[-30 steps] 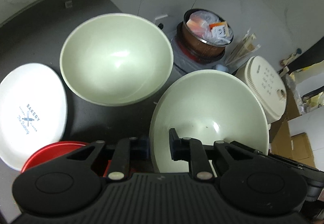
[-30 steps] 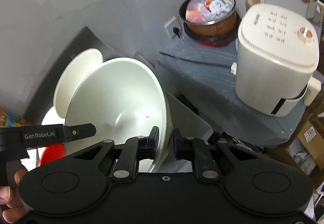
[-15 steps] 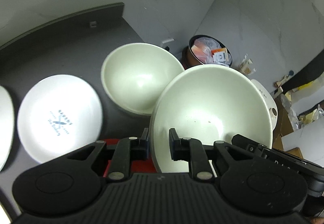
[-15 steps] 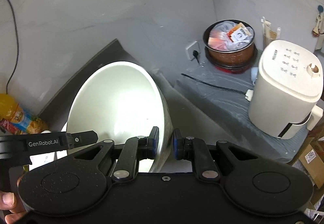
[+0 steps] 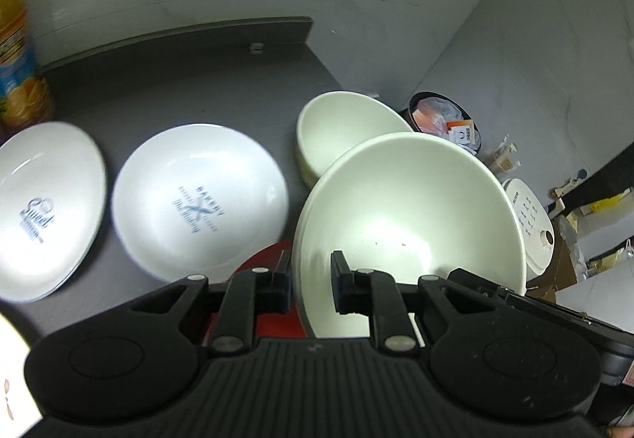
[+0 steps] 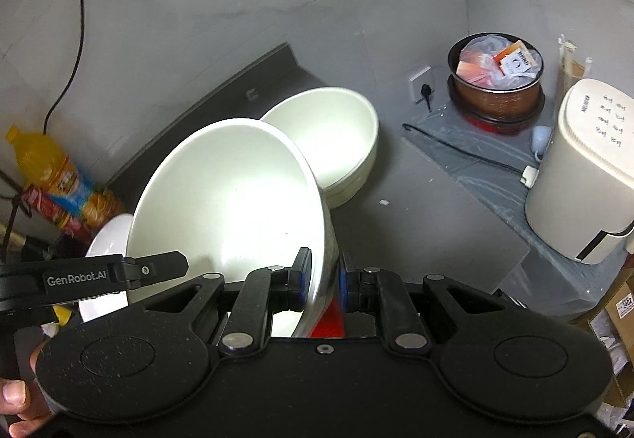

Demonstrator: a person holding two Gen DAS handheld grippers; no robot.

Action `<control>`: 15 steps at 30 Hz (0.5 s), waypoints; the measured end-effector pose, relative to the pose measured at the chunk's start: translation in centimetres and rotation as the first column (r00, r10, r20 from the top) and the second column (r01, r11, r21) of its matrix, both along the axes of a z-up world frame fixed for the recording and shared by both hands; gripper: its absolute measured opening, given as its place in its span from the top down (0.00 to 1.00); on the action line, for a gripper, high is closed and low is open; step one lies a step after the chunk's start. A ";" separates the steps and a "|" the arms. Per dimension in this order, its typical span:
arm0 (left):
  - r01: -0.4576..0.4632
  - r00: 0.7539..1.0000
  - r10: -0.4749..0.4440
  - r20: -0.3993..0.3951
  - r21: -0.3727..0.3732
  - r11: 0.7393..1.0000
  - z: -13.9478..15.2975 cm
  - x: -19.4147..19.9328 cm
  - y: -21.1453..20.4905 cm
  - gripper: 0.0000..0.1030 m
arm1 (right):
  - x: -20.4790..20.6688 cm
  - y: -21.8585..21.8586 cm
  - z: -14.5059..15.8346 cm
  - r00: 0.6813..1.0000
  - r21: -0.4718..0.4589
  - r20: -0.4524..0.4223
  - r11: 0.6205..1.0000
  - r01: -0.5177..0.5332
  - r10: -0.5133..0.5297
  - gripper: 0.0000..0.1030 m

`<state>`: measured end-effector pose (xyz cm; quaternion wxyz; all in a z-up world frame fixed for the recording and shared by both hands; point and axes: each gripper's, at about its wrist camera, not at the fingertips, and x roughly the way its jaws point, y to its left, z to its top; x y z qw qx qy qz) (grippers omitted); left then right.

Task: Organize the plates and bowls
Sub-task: 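Lift the cream bowl with both grippers and lower it into the red-black bowl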

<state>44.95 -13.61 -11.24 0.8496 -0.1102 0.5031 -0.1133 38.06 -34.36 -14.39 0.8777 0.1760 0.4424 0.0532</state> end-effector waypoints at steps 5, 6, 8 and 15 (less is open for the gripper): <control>-0.038 0.999 0.037 -0.015 -0.019 0.999 -0.6 -1.2 2.1 0.87 | -0.4 1.8 -0.2 0.999 -0.016 -0.019 0.999 -0.036 0.036 0.85; -0.045 0.999 0.045 -0.023 -0.023 0.999 -0.8 -1.4 2.5 0.87 | -0.4 2.0 -0.3 0.999 -0.017 -0.027 0.999 -0.043 0.042 0.85; -0.060 0.998 0.059 -0.038 -0.024 0.998 -1.3 -1.8 3.1 0.87 | -0.5 2.6 -0.5 0.998 -0.025 -0.038 0.998 -0.058 0.057 0.85; -0.088 0.993 0.085 -0.079 -0.037 0.995 -2.8 -2.2 4.0 0.87 | -0.4 3.8 -1.6 0.992 -0.053 -0.090 0.994 -0.094 0.089 0.79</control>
